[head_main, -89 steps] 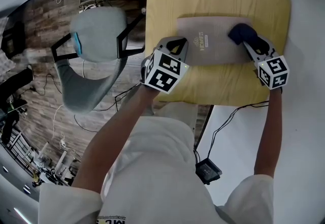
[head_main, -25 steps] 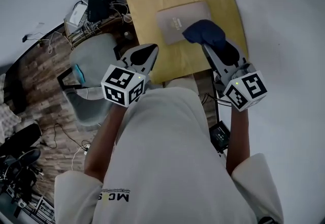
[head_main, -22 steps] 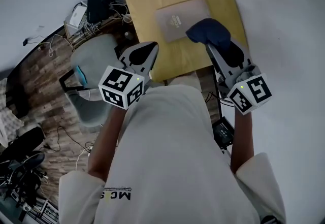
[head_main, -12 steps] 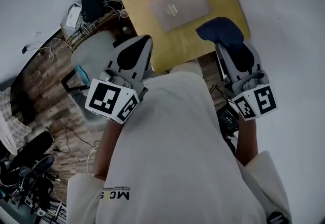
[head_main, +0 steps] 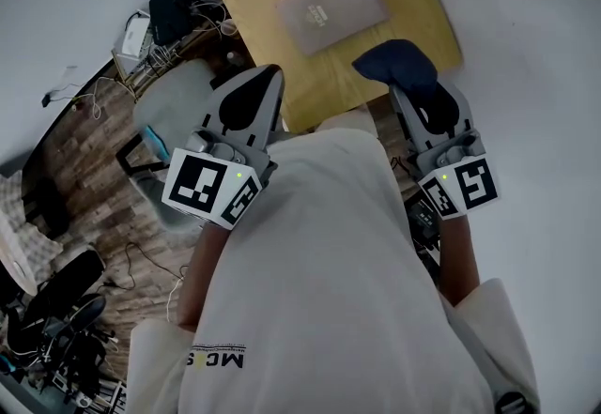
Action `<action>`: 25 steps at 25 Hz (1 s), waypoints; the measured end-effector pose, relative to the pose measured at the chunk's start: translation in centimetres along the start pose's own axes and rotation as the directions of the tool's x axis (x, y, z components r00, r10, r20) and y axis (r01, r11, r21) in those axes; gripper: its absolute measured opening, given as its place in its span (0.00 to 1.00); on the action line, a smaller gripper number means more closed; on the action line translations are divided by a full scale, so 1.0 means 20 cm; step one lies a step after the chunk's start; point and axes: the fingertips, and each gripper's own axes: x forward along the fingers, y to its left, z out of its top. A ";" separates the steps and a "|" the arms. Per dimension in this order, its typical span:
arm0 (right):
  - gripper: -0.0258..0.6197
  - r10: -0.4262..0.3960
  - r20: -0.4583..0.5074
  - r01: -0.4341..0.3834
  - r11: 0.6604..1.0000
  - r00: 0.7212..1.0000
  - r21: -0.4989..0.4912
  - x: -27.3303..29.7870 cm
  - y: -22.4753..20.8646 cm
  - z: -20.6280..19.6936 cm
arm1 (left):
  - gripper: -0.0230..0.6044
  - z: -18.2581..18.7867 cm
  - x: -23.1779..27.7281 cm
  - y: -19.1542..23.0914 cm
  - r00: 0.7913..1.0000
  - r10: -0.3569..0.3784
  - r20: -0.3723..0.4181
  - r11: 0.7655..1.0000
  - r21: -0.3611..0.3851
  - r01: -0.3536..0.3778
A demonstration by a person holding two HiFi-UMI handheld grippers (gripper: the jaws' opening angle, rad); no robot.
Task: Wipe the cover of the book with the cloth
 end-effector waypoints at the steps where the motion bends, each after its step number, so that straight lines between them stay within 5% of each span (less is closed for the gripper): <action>1: 0.30 -0.007 -0.005 0.007 1.000 1.000 -0.017 0.00 0.00 0.00 | 0.05 -0.01 0.00 0.00 1.000 0.002 0.000 1.000 -0.005 -0.002; 25: 0.30 -0.017 -0.041 0.014 0.998 0.999 -0.058 -0.02 0.01 0.00 | 0.05 -0.04 0.05 -0.07 1.000 0.004 -0.019 1.000 -0.004 -0.004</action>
